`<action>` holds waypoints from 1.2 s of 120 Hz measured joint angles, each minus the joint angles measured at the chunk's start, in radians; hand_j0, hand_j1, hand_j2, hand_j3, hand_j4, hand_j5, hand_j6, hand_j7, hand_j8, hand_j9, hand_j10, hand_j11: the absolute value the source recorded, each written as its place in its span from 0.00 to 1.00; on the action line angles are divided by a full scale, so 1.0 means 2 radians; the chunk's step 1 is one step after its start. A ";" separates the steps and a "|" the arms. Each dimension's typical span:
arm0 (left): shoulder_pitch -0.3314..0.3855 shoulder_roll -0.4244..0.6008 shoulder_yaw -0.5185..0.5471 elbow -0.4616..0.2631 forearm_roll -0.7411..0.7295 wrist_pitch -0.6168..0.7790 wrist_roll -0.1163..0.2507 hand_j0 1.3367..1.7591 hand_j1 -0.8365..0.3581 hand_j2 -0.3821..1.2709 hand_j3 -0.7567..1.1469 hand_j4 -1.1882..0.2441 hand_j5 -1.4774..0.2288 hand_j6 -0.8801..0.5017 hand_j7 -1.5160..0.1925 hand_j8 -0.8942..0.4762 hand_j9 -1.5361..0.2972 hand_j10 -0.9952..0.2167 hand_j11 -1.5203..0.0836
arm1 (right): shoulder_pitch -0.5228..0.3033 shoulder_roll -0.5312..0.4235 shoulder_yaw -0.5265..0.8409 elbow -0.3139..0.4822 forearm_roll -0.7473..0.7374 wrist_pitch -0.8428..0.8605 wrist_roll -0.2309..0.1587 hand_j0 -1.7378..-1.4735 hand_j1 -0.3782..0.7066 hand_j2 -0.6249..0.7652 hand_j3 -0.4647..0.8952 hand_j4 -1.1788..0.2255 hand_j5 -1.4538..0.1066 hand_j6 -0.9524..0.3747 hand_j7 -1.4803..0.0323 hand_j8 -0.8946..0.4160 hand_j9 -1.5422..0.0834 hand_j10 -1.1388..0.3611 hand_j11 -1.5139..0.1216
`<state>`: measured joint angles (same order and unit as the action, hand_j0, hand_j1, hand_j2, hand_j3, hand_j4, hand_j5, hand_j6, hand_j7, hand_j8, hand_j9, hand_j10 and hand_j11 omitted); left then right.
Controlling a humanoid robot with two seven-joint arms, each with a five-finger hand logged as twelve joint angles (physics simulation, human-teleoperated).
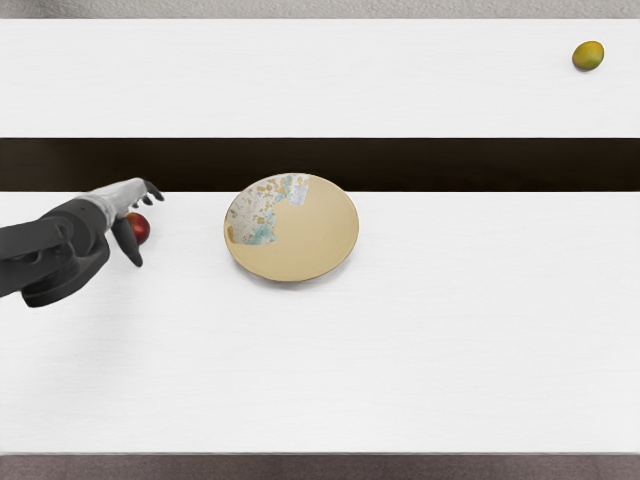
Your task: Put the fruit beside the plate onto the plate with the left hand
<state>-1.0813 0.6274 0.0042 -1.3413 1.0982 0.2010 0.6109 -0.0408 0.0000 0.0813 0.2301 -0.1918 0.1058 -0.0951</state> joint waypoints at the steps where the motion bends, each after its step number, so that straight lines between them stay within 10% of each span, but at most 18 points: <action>1: 0.000 0.000 0.000 0.000 -0.001 -0.001 0.000 0.76 0.69 0.27 0.40 0.62 0.64 0.41 0.66 0.43 0.62 0.57 0.70 | 0.000 0.000 0.000 0.000 0.000 0.000 0.000 0.30 0.05 0.45 0.34 0.83 0.92 0.70 0.96 0.67 0.93 0.75 0.91; 42: -0.002 0.009 -0.016 0.000 -0.031 -0.012 0.000 0.76 0.49 0.29 0.40 0.48 0.49 0.27 0.51 0.31 0.48 0.41 0.54 | 0.000 0.000 0.000 0.000 0.000 0.000 0.000 0.30 0.05 0.45 0.34 0.83 0.92 0.70 0.96 0.67 0.93 0.75 0.91; 114: -0.005 0.008 -0.016 0.000 -0.049 -0.028 0.000 0.75 0.47 0.34 0.40 0.37 0.39 0.21 0.40 0.33 0.38 0.36 0.42 | 0.000 0.000 0.000 0.000 0.000 0.000 0.000 0.30 0.05 0.45 0.34 0.83 0.92 0.70 0.96 0.67 0.93 0.75 0.91; 144: -0.003 0.043 -0.156 0.001 -0.213 -0.099 0.000 0.75 0.46 0.38 0.40 0.36 0.35 0.22 0.37 0.34 0.36 0.39 0.40 | 0.000 0.000 0.000 0.000 0.000 0.000 0.000 0.30 0.05 0.45 0.34 0.83 0.92 0.70 0.96 0.67 0.93 0.75 0.91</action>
<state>-1.0863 0.7136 -0.3083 -1.3398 0.6719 0.0025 0.6118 -0.0410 0.0000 0.0813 0.2301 -0.1918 0.1058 -0.0951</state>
